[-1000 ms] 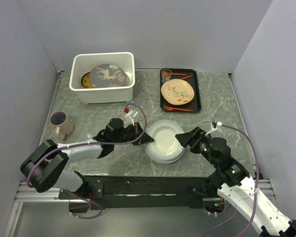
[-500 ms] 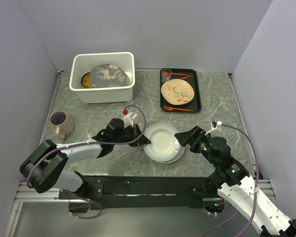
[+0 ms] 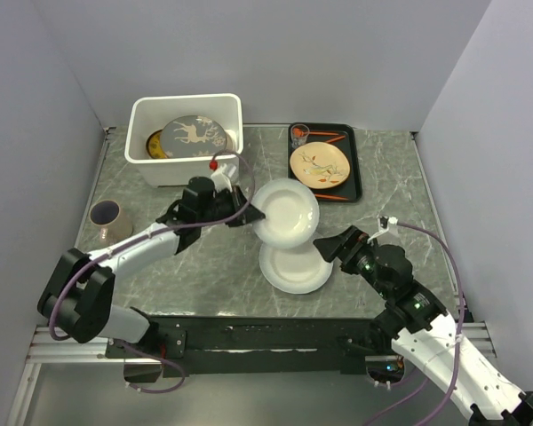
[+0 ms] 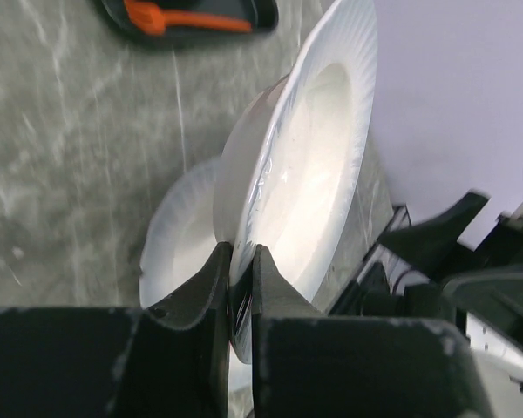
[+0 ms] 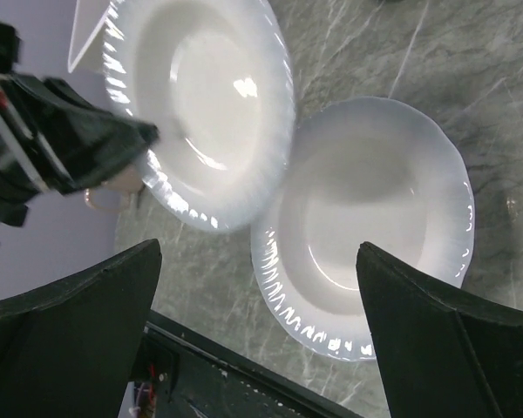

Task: Place the plates into the plastic bin on the countertop
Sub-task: Pick up the plate at the center of the board, then place the plate in the plastic bin.

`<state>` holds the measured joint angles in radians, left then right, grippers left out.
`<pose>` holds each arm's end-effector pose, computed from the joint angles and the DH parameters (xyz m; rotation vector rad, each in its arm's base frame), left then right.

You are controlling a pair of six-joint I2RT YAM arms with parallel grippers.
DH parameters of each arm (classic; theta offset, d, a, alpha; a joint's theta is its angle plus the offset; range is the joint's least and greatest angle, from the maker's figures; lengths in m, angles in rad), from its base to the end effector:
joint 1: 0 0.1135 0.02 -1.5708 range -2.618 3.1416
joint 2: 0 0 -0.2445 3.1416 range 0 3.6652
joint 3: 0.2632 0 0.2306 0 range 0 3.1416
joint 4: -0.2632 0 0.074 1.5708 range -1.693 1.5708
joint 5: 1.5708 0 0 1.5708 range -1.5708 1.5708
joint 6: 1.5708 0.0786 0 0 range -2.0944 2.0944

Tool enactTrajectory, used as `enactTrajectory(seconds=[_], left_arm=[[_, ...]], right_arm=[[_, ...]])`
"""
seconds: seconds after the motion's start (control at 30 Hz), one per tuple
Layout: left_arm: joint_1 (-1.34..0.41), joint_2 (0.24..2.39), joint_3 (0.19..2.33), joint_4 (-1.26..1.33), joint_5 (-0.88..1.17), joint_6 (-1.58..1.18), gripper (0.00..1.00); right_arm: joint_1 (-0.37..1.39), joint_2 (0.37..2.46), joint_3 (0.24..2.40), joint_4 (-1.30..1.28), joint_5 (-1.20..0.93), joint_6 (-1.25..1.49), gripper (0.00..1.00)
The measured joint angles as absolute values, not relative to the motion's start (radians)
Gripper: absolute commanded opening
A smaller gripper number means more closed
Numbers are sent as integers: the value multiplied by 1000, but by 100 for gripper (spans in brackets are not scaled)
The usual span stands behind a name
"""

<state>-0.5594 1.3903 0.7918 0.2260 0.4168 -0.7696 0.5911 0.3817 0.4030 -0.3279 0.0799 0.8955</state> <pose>0.2626 -0.2020 0.2251 0.0819 2.1346 -1.2423 0.1361 0.0838 0.2233 0.3588 1.9557 0.9265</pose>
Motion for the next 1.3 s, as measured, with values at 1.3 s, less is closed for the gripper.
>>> enactTrajectory(seconds=[1.3], left_arm=[[-118, 1710, 1399, -13, 350, -826, 1]], right_arm=[[591, 644, 319, -59, -47, 892, 100]])
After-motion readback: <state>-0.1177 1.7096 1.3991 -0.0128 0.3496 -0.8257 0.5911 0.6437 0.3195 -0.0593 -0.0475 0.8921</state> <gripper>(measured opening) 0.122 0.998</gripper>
